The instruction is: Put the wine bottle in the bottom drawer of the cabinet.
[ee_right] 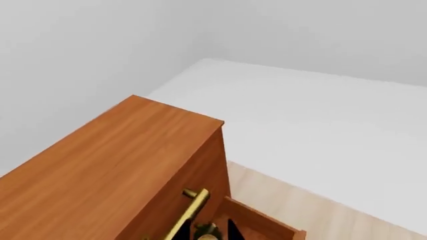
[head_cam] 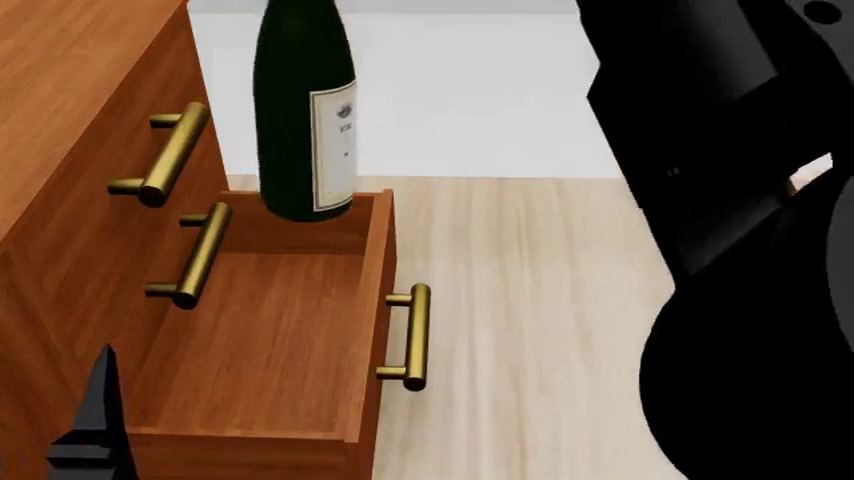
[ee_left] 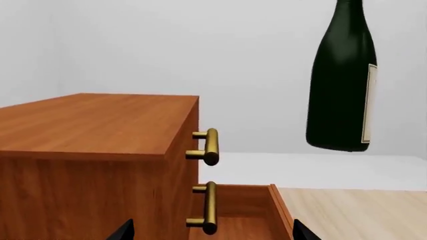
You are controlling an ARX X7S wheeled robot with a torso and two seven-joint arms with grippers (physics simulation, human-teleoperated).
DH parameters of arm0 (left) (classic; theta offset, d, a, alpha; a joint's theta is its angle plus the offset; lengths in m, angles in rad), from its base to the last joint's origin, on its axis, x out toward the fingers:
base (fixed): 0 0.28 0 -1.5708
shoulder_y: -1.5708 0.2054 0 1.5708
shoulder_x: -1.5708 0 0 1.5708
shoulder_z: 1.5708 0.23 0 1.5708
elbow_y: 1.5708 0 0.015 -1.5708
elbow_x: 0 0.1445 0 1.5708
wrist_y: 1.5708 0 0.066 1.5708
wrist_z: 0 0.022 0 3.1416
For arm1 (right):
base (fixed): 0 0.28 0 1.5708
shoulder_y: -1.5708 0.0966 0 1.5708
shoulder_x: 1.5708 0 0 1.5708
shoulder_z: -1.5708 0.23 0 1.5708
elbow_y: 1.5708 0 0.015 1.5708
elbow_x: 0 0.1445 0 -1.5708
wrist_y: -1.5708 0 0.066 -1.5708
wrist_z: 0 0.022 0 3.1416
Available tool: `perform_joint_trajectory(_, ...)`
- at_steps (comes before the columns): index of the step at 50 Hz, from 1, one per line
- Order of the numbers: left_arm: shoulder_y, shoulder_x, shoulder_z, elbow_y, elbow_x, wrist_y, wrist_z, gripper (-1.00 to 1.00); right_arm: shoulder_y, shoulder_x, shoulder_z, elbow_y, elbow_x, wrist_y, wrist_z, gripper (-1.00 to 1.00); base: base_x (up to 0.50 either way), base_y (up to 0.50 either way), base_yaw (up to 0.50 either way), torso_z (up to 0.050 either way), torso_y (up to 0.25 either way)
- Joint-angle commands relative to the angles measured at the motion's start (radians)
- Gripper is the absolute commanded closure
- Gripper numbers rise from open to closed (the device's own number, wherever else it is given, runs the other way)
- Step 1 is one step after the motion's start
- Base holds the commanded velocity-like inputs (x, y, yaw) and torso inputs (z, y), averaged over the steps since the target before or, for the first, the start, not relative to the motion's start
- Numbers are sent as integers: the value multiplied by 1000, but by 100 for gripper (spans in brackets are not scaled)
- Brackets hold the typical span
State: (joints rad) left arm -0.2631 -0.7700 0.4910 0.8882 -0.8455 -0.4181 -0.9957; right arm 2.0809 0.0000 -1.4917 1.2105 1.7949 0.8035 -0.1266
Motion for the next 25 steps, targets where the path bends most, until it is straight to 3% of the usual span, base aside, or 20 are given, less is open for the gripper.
perform_joint_trajectory(1,8,0,0,-13,3,17,13,-100,-10,0,-153,-3,217,-16,-4,100,0,0,0,0,0)
perform_joint_trajectory(25,16,-7,-1,-13,8,27,13,-100,-28,0,-158,-36,282,-21,-10,100,0,0,0,0,1)
